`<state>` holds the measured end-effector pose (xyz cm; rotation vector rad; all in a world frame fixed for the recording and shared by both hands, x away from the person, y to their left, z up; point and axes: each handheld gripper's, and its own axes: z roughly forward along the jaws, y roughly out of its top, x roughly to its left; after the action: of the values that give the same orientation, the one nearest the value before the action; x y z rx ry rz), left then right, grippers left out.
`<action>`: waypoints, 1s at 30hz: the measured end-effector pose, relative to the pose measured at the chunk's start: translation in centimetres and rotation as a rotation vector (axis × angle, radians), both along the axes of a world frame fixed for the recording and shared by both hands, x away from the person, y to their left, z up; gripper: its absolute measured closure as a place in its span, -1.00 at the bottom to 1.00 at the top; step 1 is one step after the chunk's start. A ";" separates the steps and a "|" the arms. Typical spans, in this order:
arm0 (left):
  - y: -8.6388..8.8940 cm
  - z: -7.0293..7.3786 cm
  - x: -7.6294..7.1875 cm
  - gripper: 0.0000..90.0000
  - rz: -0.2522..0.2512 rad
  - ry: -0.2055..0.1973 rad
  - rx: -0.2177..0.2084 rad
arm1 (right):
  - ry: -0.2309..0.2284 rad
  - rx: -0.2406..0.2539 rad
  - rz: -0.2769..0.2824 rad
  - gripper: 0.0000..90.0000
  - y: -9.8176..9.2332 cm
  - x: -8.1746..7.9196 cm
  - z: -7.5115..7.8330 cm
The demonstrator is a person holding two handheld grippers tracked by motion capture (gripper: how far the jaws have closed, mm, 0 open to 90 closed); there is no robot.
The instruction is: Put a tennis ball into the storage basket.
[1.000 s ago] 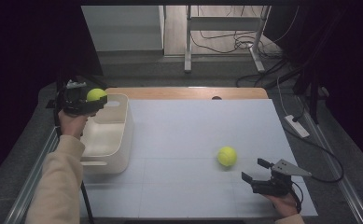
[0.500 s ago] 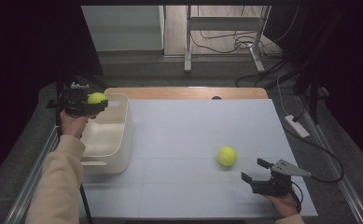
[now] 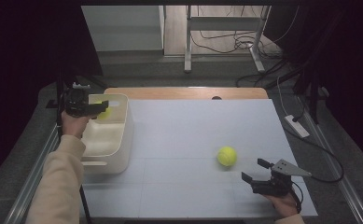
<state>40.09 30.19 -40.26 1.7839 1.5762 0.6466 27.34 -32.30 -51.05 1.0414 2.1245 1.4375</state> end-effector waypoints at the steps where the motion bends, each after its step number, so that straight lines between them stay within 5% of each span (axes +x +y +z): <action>1: 0.0 0.2 -0.1 -0.72 -0.003 -0.006 -0.002 | 0.002 0.000 0.001 -0.80 0.0 0.0 0.0; 8: -0.1 1.1 -1.0 -0.80 -0.044 -0.061 -0.077 | 0.002 -0.002 0.004 -0.80 0.0 0.0 0.0; 16: -1.1 1.6 -2.4 -0.80 -0.148 -0.129 -0.135 | 0.002 0.002 0.003 -0.80 0.1 0.1 0.0; 25: -3.1 2.5 -4.2 -0.80 -0.285 -0.191 -0.152 | -0.001 0.015 -0.004 -0.80 0.1 0.2 0.1; 30: -4.0 2.9 -5.0 -0.80 -0.320 -0.214 -0.152 | 0.003 0.010 0.001 -0.80 0.2 0.5 0.0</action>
<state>35.09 26.17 -37.37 1.7388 1.1354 0.5281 27.85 -32.15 -51.03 1.0467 2.1224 1.4500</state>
